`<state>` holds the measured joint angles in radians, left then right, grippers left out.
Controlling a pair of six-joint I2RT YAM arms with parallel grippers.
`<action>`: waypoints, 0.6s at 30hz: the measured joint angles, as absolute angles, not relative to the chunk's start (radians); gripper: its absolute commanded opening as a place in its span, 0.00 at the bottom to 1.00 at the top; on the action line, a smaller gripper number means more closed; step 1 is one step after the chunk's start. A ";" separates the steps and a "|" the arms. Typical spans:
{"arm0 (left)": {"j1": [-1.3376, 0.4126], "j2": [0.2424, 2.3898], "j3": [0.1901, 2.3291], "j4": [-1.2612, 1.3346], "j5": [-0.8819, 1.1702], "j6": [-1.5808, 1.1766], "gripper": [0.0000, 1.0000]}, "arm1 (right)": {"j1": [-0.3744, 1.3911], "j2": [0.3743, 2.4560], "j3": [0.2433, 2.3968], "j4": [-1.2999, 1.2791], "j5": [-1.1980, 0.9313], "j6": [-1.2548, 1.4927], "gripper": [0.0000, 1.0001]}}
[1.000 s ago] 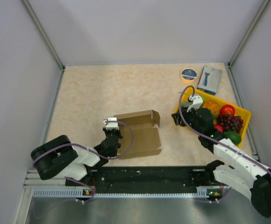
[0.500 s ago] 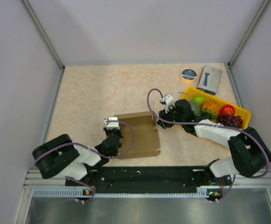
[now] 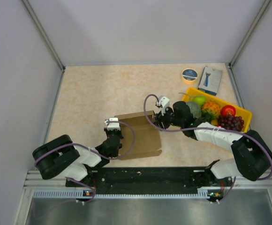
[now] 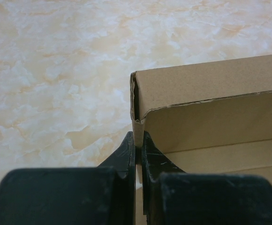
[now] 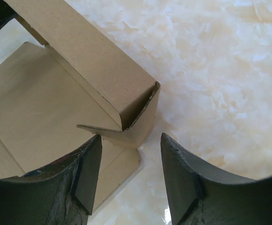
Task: Fold the paper box
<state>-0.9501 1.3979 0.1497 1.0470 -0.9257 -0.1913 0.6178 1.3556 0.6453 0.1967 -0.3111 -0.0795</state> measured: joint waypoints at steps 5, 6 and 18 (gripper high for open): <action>-0.951 1.398 0.150 1.047 -0.926 -0.188 0.00 | 0.661 1.355 0.627 0.270 -0.245 -0.086 0.49; -0.951 1.398 0.150 1.047 -0.926 -0.188 0.00 | 0.668 1.356 0.626 0.277 -0.236 -0.087 0.49; -0.963 1.399 0.150 1.050 -0.931 -0.173 0.00 | 0.754 1.454 0.548 0.557 -0.010 -0.134 0.33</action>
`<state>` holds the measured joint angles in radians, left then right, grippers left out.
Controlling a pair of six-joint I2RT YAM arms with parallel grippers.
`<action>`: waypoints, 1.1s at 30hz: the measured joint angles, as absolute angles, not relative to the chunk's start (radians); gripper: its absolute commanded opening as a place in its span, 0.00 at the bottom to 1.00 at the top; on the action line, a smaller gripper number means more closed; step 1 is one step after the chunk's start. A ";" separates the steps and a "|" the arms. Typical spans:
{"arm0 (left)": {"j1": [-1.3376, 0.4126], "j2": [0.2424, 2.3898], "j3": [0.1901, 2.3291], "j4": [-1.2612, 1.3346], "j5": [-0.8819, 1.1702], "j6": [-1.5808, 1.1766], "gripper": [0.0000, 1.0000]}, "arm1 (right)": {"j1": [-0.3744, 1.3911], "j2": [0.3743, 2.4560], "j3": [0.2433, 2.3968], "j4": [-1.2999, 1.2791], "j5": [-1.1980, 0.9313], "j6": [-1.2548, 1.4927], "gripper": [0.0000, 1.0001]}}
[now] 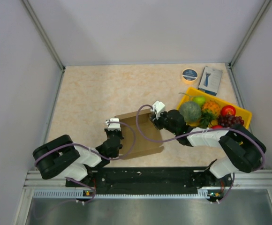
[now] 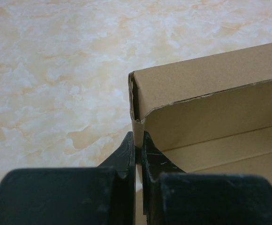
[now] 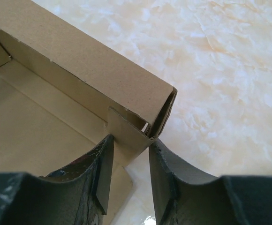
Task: Fold the paper box
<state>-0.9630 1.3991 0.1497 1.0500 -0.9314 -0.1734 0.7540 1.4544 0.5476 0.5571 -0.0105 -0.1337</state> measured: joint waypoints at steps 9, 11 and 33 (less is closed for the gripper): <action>-0.971 1.408 0.150 1.079 -0.951 -0.146 0.00 | 0.801 1.548 0.531 0.754 0.170 -0.167 0.18; -0.975 1.417 0.150 1.094 -0.954 -0.137 0.00 | 0.803 1.561 0.531 0.778 0.189 -0.166 0.19; -0.988 1.452 0.150 1.158 -0.977 -0.097 0.00 | 0.818 1.725 0.598 0.902 0.262 -0.183 0.15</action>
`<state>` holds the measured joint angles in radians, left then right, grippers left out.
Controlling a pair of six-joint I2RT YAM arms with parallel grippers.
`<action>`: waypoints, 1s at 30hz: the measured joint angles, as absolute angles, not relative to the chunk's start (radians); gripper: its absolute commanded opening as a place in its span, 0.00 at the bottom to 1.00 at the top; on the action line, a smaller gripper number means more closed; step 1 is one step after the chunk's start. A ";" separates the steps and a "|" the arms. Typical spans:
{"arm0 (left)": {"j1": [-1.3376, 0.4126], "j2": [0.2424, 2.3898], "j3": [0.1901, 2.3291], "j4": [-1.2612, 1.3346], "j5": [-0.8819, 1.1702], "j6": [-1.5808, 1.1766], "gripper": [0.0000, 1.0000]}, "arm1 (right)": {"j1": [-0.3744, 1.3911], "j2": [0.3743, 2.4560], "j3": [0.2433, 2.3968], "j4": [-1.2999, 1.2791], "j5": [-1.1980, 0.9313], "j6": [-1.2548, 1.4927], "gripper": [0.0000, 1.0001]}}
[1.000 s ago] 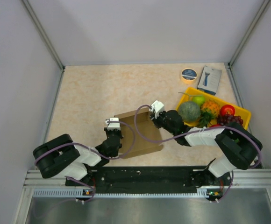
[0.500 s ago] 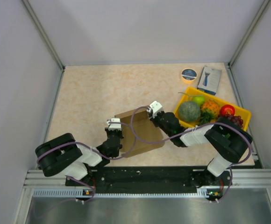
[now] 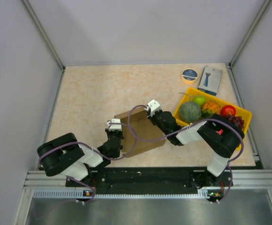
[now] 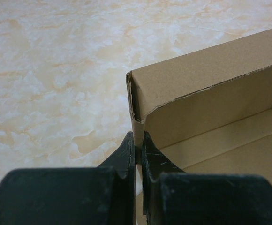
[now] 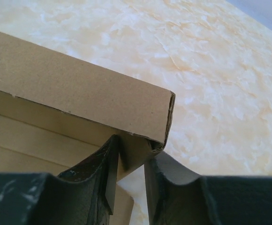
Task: Fold the paper box
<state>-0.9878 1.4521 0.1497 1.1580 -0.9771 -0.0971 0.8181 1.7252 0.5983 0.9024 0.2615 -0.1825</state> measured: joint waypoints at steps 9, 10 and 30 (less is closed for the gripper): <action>-0.987 1.477 0.147 1.168 -1.023 -0.107 0.00 | 0.816 1.748 0.624 0.931 0.283 -0.153 0.00; -0.987 1.477 0.147 1.168 -1.023 -0.108 0.00 | 0.816 1.750 0.624 0.936 0.285 -0.154 0.00; -0.988 1.445 0.151 1.117 -1.020 -0.138 0.00 | 0.855 1.804 0.760 0.796 0.476 -0.081 0.00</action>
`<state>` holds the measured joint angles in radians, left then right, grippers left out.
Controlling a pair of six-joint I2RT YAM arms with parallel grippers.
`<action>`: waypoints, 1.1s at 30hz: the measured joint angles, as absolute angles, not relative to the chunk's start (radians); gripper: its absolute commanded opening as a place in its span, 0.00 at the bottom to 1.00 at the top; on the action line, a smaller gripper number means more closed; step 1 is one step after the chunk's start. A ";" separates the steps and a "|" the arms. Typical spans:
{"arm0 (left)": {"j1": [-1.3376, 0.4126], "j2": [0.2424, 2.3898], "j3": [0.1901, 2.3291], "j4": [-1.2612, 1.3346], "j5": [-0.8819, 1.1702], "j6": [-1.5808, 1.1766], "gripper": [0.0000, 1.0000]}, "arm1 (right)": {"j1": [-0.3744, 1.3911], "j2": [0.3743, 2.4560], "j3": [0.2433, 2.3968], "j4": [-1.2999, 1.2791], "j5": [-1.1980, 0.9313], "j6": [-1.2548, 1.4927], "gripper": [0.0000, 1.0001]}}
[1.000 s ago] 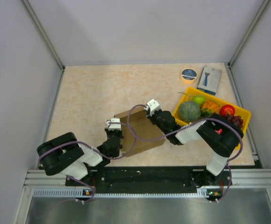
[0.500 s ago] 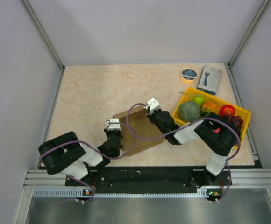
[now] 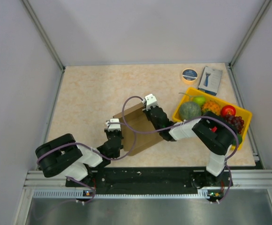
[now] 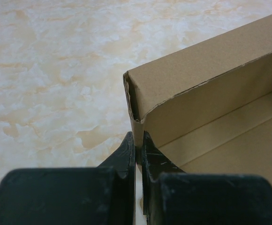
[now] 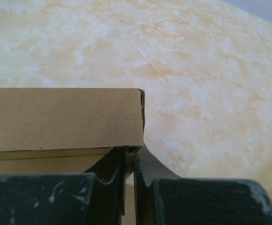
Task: Fold the paper box
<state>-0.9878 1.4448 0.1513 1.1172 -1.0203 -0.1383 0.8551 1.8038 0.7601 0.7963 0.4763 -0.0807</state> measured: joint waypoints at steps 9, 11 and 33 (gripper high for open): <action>-0.989 1.423 0.170 1.046 -1.021 -0.168 0.00 | 0.852 1.802 0.739 0.773 0.490 -0.050 0.34; -0.991 1.422 0.171 1.045 -1.019 -0.170 0.00 | 0.841 1.797 0.712 0.772 0.477 -0.049 0.38; -1.000 1.422 0.179 1.029 -1.016 -0.205 0.00 | 0.818 1.748 0.660 0.773 0.400 -0.018 0.02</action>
<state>-0.9997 1.4220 0.1787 1.0294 -1.0164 -0.2050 0.8181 1.7481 0.6601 0.7727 0.3996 -0.0181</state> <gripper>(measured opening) 0.037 0.030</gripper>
